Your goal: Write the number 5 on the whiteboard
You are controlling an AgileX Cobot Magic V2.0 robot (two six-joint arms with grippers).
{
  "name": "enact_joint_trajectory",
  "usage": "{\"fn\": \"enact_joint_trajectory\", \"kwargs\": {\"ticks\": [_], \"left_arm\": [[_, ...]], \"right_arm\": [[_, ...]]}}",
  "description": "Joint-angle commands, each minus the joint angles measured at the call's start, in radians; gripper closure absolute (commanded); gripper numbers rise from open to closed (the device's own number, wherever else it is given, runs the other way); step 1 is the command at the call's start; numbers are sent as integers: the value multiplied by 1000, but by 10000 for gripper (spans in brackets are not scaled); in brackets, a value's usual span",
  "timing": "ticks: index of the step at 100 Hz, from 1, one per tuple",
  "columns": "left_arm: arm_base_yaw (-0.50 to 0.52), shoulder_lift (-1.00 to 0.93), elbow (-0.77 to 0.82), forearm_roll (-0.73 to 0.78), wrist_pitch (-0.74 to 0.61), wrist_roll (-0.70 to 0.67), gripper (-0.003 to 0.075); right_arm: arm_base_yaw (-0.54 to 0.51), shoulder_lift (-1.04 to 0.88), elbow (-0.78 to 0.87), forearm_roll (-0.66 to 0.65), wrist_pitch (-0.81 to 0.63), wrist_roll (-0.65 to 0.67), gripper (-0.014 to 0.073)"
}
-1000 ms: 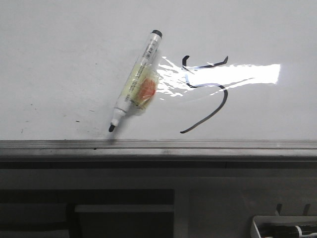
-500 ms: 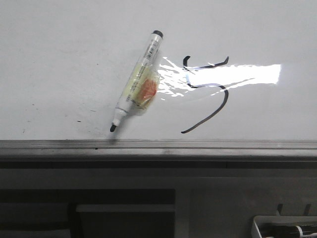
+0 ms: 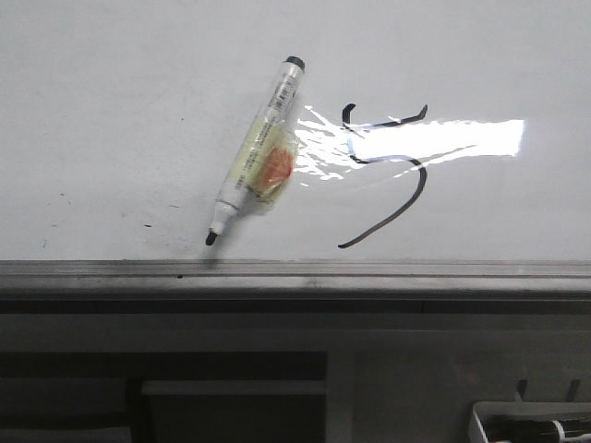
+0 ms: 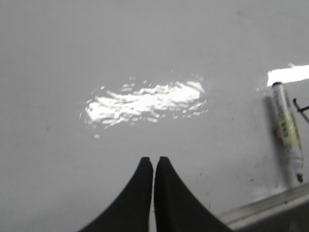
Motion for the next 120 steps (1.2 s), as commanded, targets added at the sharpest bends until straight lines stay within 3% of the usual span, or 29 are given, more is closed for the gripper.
{"fn": "enact_joint_trajectory", "kwargs": {"ticks": [1, 11, 15, 32, 120], "left_arm": [[90, -46, 17, 29, 112, -72, 741], [171, -111, 17, 59, 296, -125, 741], [198, -130, 17, 61, 313, -139, 741], [255, -125, 17, 42, 329, -253, 741], [262, -125, 17, 42, 329, -253, 741]], "right_arm": [[-5, 12, -23, -38, -63, -3, 655], [-5, 12, -23, -38, -63, -3, 655], [-5, 12, -23, -38, -63, -3, 655], [-5, 12, -23, -40, -63, -3, 655], [-5, 12, -22, -40, -63, -3, 655]]}}
